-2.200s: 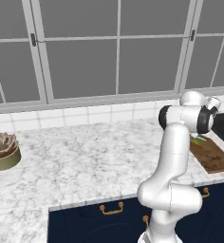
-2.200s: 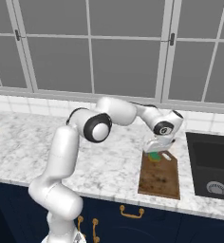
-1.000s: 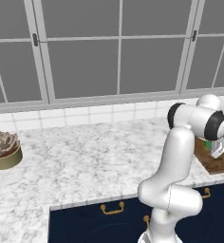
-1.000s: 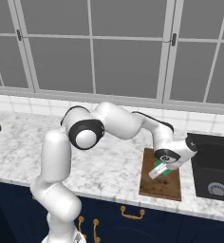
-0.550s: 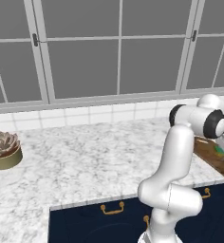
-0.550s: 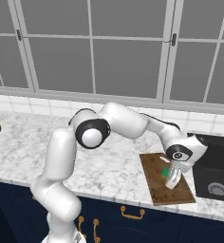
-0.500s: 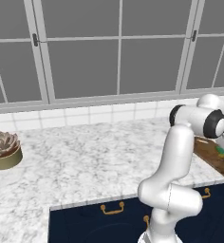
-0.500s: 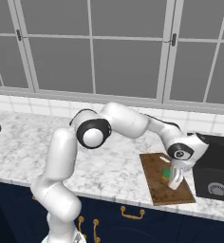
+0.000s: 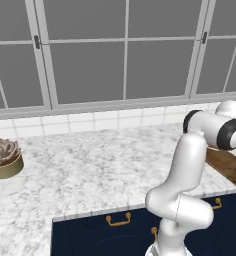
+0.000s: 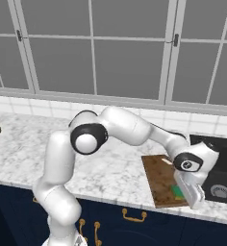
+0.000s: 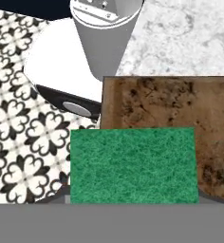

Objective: Pick up the sponge from the counter and clean the cutting board by briefly scrubbing or pressing down on the cutting board. Once finished, release the sponge.

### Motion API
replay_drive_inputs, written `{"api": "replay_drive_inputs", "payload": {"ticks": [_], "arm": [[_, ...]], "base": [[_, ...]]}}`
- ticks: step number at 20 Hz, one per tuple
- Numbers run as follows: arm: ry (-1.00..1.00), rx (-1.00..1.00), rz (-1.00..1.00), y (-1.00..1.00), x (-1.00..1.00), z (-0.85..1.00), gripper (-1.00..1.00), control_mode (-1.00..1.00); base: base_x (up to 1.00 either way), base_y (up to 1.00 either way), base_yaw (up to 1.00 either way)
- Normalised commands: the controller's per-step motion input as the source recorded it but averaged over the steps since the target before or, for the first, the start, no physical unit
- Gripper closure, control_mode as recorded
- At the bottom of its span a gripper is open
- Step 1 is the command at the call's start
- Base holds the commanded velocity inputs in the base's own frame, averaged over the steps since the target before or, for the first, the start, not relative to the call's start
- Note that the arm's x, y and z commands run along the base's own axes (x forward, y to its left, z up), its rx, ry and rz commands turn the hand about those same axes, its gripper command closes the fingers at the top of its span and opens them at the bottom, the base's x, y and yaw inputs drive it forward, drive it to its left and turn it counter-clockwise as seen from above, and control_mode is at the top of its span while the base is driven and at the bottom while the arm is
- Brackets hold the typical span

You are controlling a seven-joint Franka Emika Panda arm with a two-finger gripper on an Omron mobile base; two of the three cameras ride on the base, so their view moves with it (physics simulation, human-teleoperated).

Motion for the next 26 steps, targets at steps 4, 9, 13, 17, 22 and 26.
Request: {"api": "replay_drive_inputs", "payload": {"ticks": [4,9,13,17,22,26], "arm": [[-0.38,0.00,0.01,0.28,-0.45,0.00,1.00,-1.00],[-0.16,0.00,0.00,0.06,0.60,0.23,1.00,-1.00],[-0.01,0.00,0.08,0.00,0.90,0.29,1.00,-1.00],[-0.01,0.08,0.30,0.00,-0.12,-0.19,1.00,-1.00],[-0.12,0.13,0.24,-0.22,-0.85,-0.29,1.00,-1.00],[-0.06,0.07,0.25,-0.57,0.12,0.00,1.00,-1.00]], "base": [[0.00,0.00,0.00],[0.00,0.00,0.00],[0.00,0.00,0.00],[0.00,0.00,0.00],[0.00,0.00,0.00],[0.00,0.00,0.00]]}}
